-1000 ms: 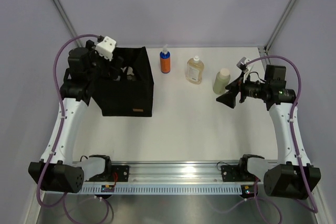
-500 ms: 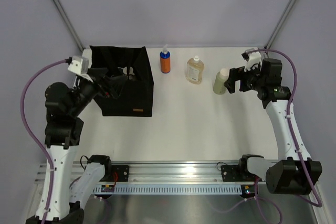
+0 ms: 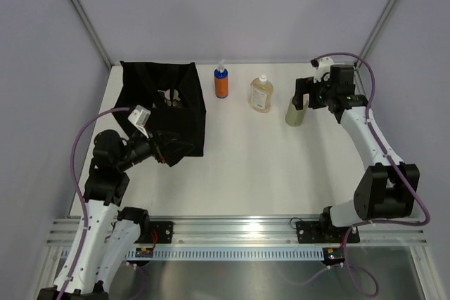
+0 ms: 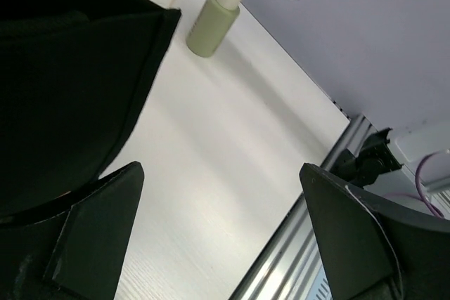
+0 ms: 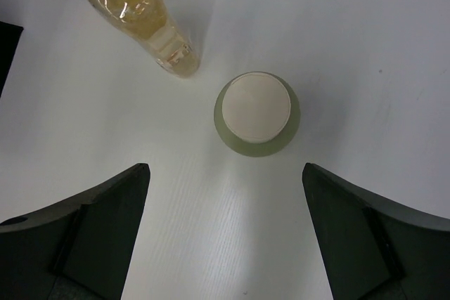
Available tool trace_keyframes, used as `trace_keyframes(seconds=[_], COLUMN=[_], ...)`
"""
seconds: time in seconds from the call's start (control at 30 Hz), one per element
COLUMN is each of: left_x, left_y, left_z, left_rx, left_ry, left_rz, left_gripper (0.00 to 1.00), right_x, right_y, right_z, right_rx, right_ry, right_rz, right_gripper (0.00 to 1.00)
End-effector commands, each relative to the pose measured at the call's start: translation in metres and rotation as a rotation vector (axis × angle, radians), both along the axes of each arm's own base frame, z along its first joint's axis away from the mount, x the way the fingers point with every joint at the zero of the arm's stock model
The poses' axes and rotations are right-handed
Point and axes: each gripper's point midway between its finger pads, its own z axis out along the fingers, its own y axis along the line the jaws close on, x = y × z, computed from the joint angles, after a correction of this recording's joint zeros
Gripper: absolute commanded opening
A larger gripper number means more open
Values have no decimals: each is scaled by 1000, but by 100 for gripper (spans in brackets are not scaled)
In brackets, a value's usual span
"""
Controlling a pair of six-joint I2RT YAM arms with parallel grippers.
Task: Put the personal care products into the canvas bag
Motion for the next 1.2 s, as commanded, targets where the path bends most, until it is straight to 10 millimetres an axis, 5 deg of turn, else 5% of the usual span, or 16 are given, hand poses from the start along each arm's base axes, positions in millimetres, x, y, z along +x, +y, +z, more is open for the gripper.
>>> trace_keyframes(seconds=[0.0, 0.17, 0.4, 0.6, 0.63, 0.73, 0.77, 0.87, 1.0, 1.17], left_x=[-14, -23, -28, -27, -29, -31, -32, -37, -43, -46], left_y=[-12, -21, -24, -27, -30, -39, -43, -58, -77, -110], left_z=[5, -16, -20, -14, -14, -12, -14, -18, -21, -22], left_rx=[-23, -26, -33, -50, -54, -52, -44, -12, 18, 93], left_ry=[-45, 5, 10, -1, -3, -13, -11, -6, -10, -96], left_rz=[-88, -134, -151, -164, -179, -198, -207, -239, -276, -321], left_gripper=[99, 99, 99, 99, 99, 99, 99, 99, 99, 99], right_x=[27, 44, 62, 60, 60, 57, 55, 49, 28, -50], right_y=[1, -8, -4, 10, 10, 13, 15, 17, 23, 59], right_z=[2, -39, -67, -81, -80, -76, -71, -59, -26, 34], right_rx=[-30, -65, -53, -3, -2, 2, 8, 5, -17, 131], right_ry=[-68, -19, 37, 83, 83, 74, 65, 47, 13, -41], right_rz=[-61, -157, -166, -110, -107, -82, -69, -41, 82, 477], right_gripper=[99, 99, 98, 82, 73, 56, 39, 14, 0, 0])
